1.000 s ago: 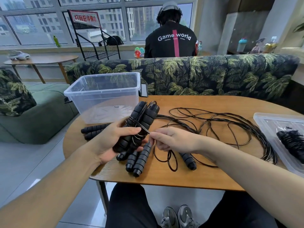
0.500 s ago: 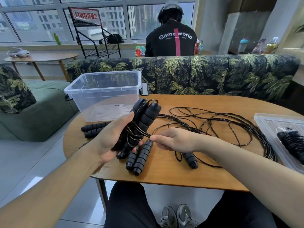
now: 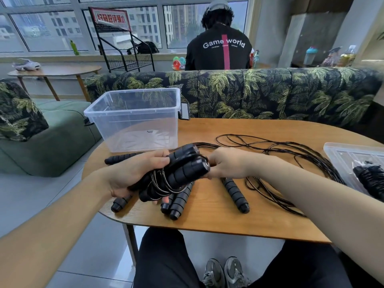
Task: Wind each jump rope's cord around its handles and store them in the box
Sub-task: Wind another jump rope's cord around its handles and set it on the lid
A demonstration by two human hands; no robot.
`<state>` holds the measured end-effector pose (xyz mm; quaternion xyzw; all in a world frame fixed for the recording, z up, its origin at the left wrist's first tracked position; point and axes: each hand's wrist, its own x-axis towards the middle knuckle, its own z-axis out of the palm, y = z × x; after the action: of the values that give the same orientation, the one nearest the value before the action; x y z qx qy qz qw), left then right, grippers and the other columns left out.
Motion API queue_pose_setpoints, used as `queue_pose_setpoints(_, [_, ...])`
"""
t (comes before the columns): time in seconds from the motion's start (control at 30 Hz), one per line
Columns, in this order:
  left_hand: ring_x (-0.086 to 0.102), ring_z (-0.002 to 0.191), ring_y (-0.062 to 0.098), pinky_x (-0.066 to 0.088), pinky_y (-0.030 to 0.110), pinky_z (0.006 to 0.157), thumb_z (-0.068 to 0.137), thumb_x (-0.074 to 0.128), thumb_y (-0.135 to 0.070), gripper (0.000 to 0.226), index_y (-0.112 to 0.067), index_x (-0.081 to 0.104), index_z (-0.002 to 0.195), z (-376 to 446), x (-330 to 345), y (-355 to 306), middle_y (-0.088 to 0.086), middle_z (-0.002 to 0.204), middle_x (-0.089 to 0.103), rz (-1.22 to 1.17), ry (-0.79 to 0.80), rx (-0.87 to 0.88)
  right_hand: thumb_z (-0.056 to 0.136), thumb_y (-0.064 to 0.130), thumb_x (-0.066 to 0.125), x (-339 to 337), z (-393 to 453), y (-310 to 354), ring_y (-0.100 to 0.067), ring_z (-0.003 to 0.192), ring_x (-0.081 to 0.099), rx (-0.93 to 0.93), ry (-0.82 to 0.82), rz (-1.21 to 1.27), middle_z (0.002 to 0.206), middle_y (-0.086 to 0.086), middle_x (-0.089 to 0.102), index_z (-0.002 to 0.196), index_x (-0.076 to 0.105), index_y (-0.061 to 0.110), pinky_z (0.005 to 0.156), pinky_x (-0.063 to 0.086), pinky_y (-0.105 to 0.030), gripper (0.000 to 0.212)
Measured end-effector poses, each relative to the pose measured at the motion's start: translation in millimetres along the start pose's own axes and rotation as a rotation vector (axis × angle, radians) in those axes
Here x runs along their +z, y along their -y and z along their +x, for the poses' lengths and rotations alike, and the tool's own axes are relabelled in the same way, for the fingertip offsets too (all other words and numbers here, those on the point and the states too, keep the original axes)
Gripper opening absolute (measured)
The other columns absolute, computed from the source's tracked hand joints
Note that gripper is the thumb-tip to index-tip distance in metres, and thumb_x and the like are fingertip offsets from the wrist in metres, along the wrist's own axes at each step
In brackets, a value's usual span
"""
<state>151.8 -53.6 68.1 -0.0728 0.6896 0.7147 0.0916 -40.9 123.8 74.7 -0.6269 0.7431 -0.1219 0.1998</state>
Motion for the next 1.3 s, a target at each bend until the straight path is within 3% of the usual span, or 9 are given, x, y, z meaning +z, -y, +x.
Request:
queue_pose_setpoints(0.13, [0.07,0.085,0.044,0.059,0.042,0.066,0.062,0.09,-0.058,0.056,-0.021,0.059,0.091,3,-5,-9,0.025,0.099,0.07,0.223,-0.01,-0.078,0.082,0.063,0.055,-7,8,5,-0.014,0.075,0.058,0.075,-0.156,-0.282,0.074,0.008,0.066,0.085,0.072,0.027,0.071,0.049,-0.031,0.04])
queue_pose_setpoints(0.23, [0.067,0.088,0.03,0.055,0.044,0.078,0.058,0.081,-0.074,0.057,-0.027,0.062,0.085,8,0,-19,0.011,0.096,0.068,0.528,-0.059,-0.081,0.084,0.062,0.061,-10,17,8,-0.022,0.074,0.053,0.073,-0.209,-0.372,0.069,0.008,0.058,0.07,0.057,0.026,0.065,0.044,-0.03,0.038])
queue_pose_setpoints(0.43, [0.06,0.089,0.009,0.049,0.031,0.084,0.086,0.069,-0.061,0.035,-0.033,0.057,0.102,19,14,-31,-0.01,0.099,0.064,1.113,-0.023,-0.236,0.095,0.051,0.06,-13,23,16,-0.015,0.084,0.058,-0.006,-0.021,-0.184,0.091,0.007,0.065,0.095,0.067,0.022,0.079,0.05,-0.035,0.03])
queue_pose_setpoints(0.63, [0.061,0.109,0.014,0.047,0.027,0.09,0.089,0.063,-0.062,0.074,-0.039,0.026,0.149,24,19,-20,-0.008,0.13,0.062,1.38,-0.23,-0.283,0.104,0.04,0.046,-11,23,25,-0.016,0.087,0.056,0.03,-0.06,-0.204,0.095,0.008,0.063,0.109,0.067,0.025,0.079,0.047,-0.034,0.027])
queue_pose_setpoints(0.73, [0.059,0.123,0.018,0.049,0.033,0.098,0.094,0.055,-0.063,0.07,-0.049,0.022,0.154,24,12,-15,-0.008,0.143,0.058,1.488,-0.325,-0.235,0.104,0.04,0.044,-9,23,31,-0.019,0.089,0.055,0.052,-0.127,-0.231,0.095,0.007,0.06,0.115,0.067,0.026,0.076,0.045,-0.034,0.03])
queue_pose_setpoints(0.87, [0.061,0.119,0.021,0.051,0.042,0.098,0.098,0.054,-0.053,0.048,-0.045,0.039,0.143,27,6,-6,-0.006,0.135,0.062,1.382,-0.515,-0.142,0.102,0.036,0.053,-7,22,35,-0.014,0.092,0.055,0.046,-0.16,-0.168,0.099,0.005,0.058,0.125,0.064,0.022,0.073,0.038,-0.027,0.029])
queue_pose_setpoints(0.97, [0.064,0.103,0.021,0.052,0.039,0.085,0.102,0.049,-0.048,0.044,-0.034,0.04,0.142,30,-2,2,0.001,0.123,0.064,1.219,-0.705,-0.094,0.101,0.027,0.057,-4,17,33,0.013,0.064,0.053,0.005,-0.157,-0.049,0.079,0.015,0.057,0.112,0.068,0.023,0.054,0.034,-0.008,0.017])
queue_pose_setpoints(1.13, [0.067,0.086,0.011,0.056,0.029,0.073,0.104,0.051,-0.038,0.036,-0.03,0.045,0.139,32,-2,7,-0.008,0.099,0.065,0.698,-0.8,0.039,0.106,0.042,0.042,12,14,29,0.001,0.06,0.053,-0.011,-0.174,0.137,0.074,0.011,0.059,0.1,0.066,0.027,0.06,0.041,-0.017,0.029])
queue_pose_setpoints(1.3, [0.075,0.092,0.034,0.059,0.056,0.085,0.097,0.066,-0.025,0.023,-0.028,0.064,0.119,29,-3,9,0.014,0.105,0.076,0.038,-0.714,0.07,0.107,0.044,0.034,19,8,16,0.001,0.054,0.05,0.063,-0.183,0.355,0.065,0.01,0.056,0.092,0.066,0.019,0.067,0.043,-0.023,0.043])
